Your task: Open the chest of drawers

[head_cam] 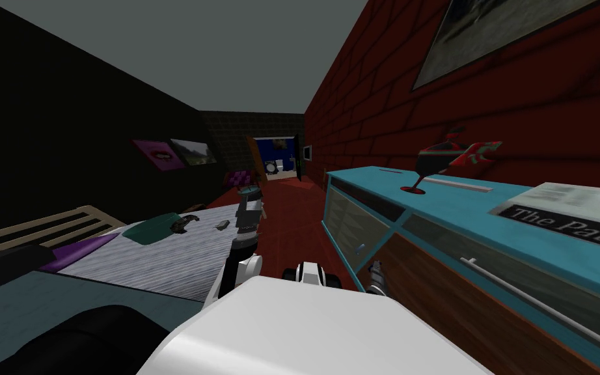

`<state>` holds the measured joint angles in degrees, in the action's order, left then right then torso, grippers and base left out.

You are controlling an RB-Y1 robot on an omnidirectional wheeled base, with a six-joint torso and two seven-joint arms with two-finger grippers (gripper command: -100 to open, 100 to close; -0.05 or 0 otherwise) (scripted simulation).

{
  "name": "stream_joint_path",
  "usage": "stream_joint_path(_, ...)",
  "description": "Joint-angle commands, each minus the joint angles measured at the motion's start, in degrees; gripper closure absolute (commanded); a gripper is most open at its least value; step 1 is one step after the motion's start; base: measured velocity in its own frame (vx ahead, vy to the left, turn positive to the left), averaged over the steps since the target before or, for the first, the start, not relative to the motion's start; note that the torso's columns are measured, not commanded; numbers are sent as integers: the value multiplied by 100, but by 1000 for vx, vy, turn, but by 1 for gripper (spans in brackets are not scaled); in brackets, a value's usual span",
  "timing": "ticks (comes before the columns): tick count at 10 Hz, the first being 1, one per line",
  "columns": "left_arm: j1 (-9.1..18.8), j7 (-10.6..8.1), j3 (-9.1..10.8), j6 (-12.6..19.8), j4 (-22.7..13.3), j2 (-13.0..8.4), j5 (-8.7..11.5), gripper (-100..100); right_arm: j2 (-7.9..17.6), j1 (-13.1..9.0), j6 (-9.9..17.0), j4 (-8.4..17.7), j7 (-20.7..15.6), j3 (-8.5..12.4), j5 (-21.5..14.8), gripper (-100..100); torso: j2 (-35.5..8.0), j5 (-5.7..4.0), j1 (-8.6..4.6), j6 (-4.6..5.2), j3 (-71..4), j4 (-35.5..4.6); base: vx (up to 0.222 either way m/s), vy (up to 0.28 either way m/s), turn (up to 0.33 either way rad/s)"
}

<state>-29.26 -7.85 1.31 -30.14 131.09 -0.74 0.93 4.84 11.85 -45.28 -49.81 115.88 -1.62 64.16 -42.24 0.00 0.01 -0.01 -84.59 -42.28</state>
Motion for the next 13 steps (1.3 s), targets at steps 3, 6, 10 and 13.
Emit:
stream_joint_path(3,0,0,0,0,0,0,0,0,-115,-121,-127,421,515,-9,249,-100,-7,0,-1,2,4,-1,38,0,55)
stream_joint_path(6,0,0,1,0,0,-1,0,0,-95,-10,-292,510,694,-92,210,-100,1,-4,-19,0,0,0,57,-46,65)
stream_joint_path(10,0,0,0,0,0,0,0,0,-97,-95,-151,425,527,-242,38,100,-45,-12,8,25,28,-21,-33,9,10)
stream_joint_path(13,4,0,-1,1,-1,1,0,0,-143,-147,-86,402,550,-516,-184,100,-67,-7,10,16,35,-21,-258,37,141)
